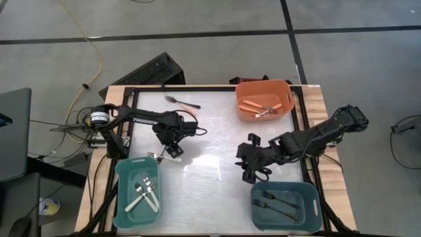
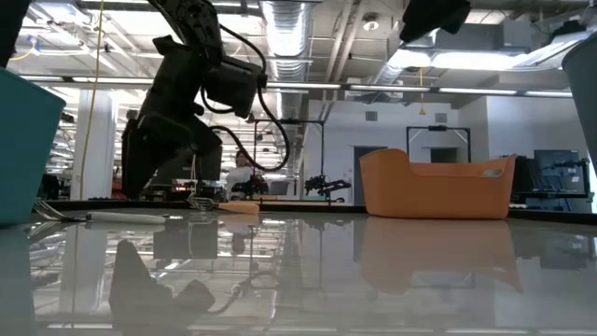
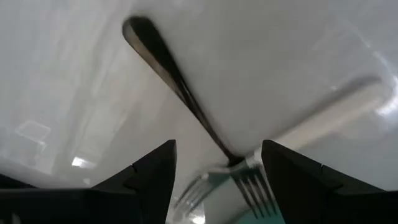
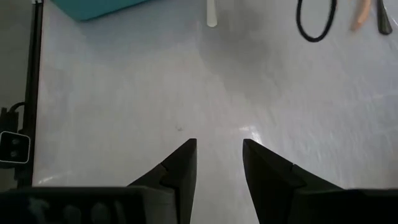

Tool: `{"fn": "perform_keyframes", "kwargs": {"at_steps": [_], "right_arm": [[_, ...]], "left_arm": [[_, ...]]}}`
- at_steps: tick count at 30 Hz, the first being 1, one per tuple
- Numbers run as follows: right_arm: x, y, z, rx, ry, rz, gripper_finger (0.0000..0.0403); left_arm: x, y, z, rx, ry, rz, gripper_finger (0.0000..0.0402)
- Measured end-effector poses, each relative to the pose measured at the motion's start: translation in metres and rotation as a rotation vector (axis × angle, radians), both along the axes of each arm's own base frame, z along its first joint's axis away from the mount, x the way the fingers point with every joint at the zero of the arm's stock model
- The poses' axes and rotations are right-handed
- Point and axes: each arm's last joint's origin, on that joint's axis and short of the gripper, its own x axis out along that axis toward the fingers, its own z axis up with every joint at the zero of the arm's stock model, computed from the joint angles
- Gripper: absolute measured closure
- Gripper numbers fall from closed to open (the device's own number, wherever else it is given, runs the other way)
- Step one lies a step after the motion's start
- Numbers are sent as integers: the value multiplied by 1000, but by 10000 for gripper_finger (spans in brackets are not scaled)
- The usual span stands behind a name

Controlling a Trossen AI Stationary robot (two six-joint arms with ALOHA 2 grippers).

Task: Sort silverware by color (type)
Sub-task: Put the black fork into the blue bin

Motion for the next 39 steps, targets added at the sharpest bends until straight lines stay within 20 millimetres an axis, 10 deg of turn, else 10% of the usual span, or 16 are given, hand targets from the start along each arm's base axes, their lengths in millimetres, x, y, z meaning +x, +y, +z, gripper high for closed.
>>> {"fn": "perform_keyframes", "kwargs": {"at_steps": [14, 28, 39], "right_arm": [[-2, 1, -1, -8, 18, 8, 251], [-3, 2, -2, 45, 24, -37, 251], [-5, 5, -2, 69, 30, -60, 251]], "left_arm": [[-21, -6, -34, -32, 18, 100, 196], [-12, -4, -37, -5, -75, 85, 395], [28, 6, 14, 77, -399, 10, 401]]}}
